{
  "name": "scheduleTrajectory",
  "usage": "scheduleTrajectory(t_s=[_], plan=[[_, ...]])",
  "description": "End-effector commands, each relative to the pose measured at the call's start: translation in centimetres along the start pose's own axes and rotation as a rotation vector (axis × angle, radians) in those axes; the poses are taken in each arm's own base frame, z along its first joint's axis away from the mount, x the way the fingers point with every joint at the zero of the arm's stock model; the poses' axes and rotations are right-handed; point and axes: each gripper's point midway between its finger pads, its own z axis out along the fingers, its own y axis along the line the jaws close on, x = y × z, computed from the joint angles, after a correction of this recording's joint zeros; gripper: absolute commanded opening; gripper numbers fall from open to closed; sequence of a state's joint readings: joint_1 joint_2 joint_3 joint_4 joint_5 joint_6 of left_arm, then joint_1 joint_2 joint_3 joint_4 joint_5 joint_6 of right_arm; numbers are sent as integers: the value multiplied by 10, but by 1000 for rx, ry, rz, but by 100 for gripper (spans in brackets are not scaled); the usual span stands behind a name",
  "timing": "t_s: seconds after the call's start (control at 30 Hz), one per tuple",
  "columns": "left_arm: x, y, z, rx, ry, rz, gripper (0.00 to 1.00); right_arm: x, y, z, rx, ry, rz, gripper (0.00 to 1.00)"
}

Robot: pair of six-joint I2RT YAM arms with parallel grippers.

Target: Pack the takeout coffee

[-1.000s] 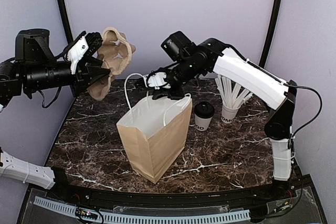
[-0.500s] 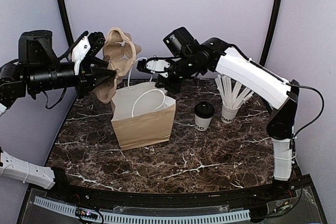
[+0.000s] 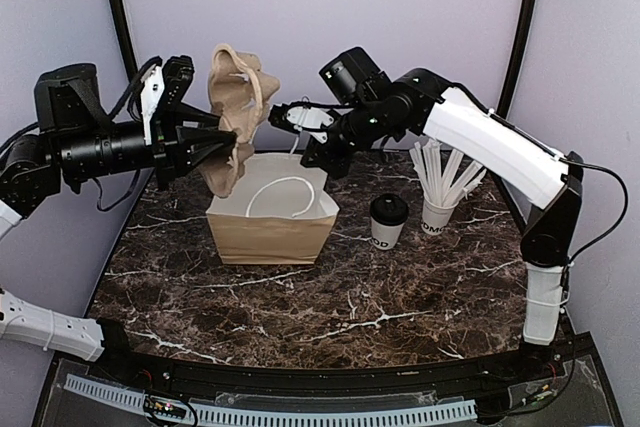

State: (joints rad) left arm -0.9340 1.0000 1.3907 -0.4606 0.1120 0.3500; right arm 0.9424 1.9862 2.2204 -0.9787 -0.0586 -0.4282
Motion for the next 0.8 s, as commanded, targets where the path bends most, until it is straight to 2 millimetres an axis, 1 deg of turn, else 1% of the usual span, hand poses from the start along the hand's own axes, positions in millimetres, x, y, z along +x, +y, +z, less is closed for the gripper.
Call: scheduleTrajectory(t_s=[0.0,0.17,0.33,0.53,0.57,0.7,0.77], plan=[[-18,-13,13,78,-131,49,23,-22,-7,-24,36,-95,28,0],[-1,-20,37,111,-90,158,23,-22,-2,-29,14,-102,30,0],[9,-23,51,137,-59,196,23,-22,6,-34,-20,-117,3,0],[17,-27,61,160,-51,187,22,-22,13,-43,-46,-140,-25,0],[16,-25,62,152,-62,184,22,-23,15,-44,-54,-146,-27,0],[31,-17,71,110,-32,142,22,-22,19,-44,-68,-152,-25,0],[42,-15,75,101,0,118,22,-21,18,-43,-63,-145,-24,0]])
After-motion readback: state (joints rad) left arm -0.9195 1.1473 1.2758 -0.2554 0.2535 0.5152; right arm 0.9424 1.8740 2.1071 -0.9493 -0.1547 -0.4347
